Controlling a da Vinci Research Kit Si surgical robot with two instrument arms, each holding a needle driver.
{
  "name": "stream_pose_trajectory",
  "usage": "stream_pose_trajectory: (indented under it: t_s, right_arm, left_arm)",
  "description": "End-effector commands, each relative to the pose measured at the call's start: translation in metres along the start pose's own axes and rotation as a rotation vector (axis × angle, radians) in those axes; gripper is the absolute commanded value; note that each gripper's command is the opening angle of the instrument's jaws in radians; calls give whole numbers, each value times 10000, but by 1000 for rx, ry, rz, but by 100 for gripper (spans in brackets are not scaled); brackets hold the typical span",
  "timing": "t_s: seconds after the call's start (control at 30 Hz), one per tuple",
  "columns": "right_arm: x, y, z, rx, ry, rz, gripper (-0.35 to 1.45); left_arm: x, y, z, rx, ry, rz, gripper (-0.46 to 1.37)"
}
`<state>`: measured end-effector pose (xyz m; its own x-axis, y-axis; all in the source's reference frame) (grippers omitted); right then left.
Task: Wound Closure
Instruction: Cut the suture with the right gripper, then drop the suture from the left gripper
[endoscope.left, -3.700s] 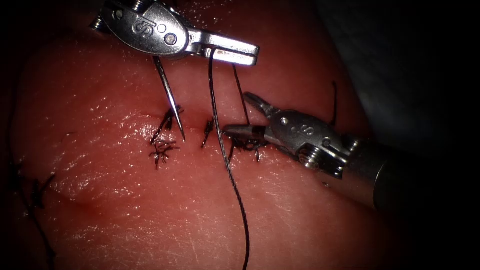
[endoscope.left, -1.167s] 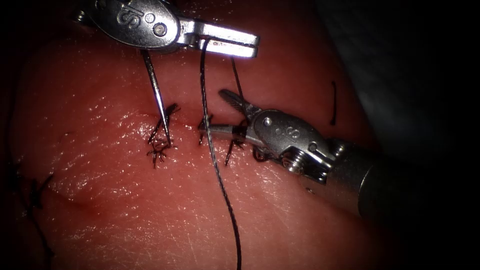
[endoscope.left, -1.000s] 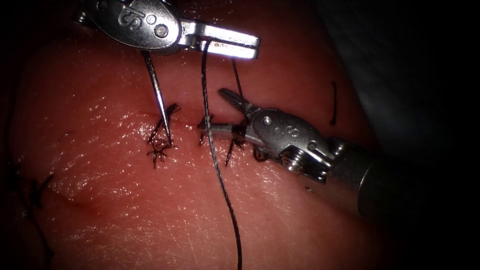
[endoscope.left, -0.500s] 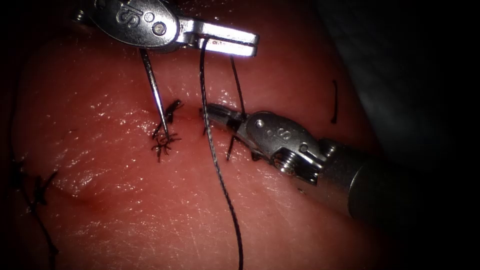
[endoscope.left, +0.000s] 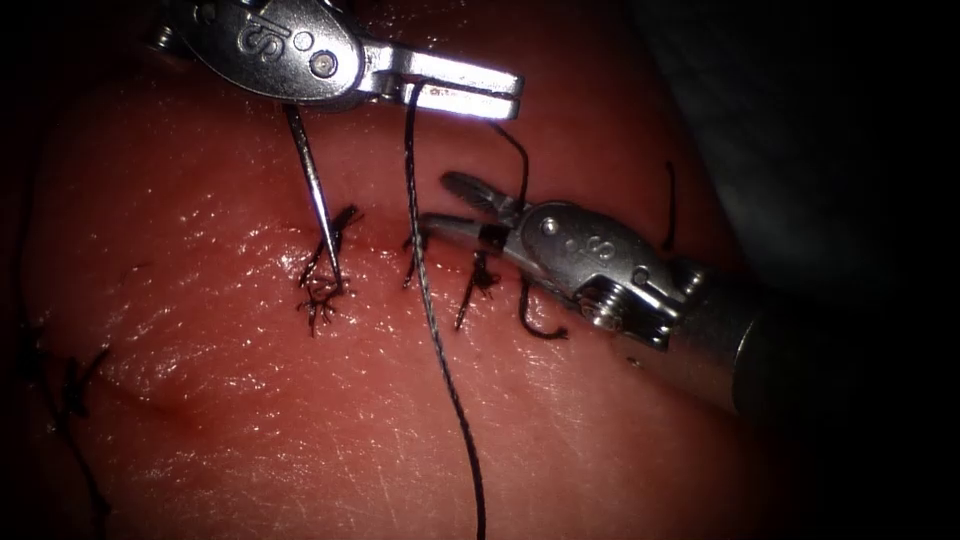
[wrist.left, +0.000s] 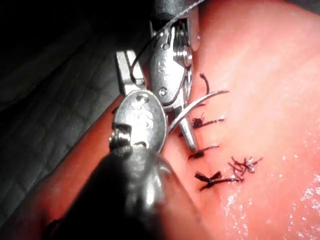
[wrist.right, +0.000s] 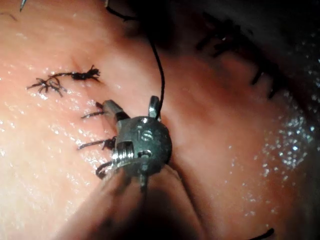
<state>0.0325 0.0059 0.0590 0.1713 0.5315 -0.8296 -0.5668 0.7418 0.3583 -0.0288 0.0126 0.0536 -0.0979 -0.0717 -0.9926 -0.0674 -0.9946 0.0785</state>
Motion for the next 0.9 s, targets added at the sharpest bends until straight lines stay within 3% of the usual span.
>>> stream_pose_trajectory:
  t_s: [0.03,0.13,0.33,0.63,0.83,0.9]
  right_arm:
    - [-2,-1,0,4,0,-1,115]
    - [-3,-1,-2,5,0,-1,122]
    - [-5,9,-17,-22,-3,-4,119]
    - [-9,61,-79,-128,-13,-18,110]
    - [-9,86,-110,-202,-17,-11,106]
    - [-10,94,-119,-233,-23,-19,104]
  left_arm:
    - [1,0,-1,-4,1,-1,-35]
    - [1,0,-1,-4,1,-1,-35]
    - [3,-1,-3,-6,4,-2,-35]
    - [7,1,-6,-8,6,-4,-35]
    - [16,14,6,-20,19,-6,-35]
    - [30,27,19,-7,43,6,-35]
